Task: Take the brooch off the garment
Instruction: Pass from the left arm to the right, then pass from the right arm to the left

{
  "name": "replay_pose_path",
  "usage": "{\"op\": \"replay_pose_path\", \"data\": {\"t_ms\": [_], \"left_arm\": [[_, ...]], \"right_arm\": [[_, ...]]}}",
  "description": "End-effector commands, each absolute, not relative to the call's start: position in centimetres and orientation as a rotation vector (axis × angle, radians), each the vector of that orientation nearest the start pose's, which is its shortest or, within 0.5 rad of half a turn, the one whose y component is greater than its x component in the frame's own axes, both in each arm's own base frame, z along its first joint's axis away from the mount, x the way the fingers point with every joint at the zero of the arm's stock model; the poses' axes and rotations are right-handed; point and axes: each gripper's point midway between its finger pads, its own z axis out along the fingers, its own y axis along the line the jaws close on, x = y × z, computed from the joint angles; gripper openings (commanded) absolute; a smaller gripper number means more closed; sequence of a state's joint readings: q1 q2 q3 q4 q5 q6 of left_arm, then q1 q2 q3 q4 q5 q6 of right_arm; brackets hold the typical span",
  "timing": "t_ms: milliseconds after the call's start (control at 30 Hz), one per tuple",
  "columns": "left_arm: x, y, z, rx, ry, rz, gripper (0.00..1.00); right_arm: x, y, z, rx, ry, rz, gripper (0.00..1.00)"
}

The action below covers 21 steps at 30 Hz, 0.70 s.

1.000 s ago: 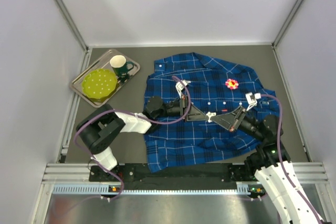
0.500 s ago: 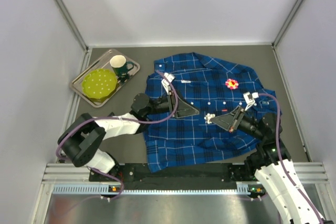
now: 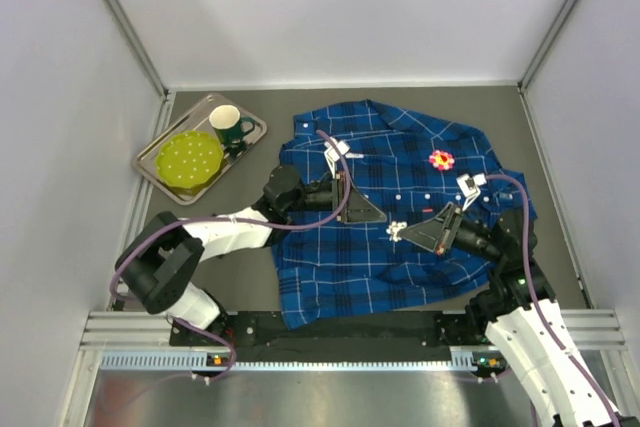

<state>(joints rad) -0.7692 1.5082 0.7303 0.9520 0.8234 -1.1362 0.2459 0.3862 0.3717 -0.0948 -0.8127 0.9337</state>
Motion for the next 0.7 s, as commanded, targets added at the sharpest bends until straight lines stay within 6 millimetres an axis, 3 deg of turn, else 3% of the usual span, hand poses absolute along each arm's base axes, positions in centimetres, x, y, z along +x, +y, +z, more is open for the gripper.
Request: {"op": "replay_pose_path", "data": {"t_ms": [0, 167, 467, 667], "left_arm": [[15.7, -38.6, 27.7, 0.665, 1.687, -2.110, 0.54], [14.9, -39.7, 27.3, 0.707, 1.683, -2.141, 0.48], [14.6, -39.9, 27.8, 0.690, 1.646, -2.203, 0.32], [14.7, -40.0, 27.8, 0.685, 1.646, -2.188, 0.13]], "right_arm": [[14.1, 19.4, 25.3, -0.165, 1.833, 1.529, 0.00], [14.3, 19.5, 25.5, -0.171, 1.831, 1.525, 0.00], [14.4, 19.6, 25.3, -0.181, 1.845, 1.532, 0.00], [14.4, 19.6, 25.1, -0.182, 1.847, 1.532, 0.00]]}}
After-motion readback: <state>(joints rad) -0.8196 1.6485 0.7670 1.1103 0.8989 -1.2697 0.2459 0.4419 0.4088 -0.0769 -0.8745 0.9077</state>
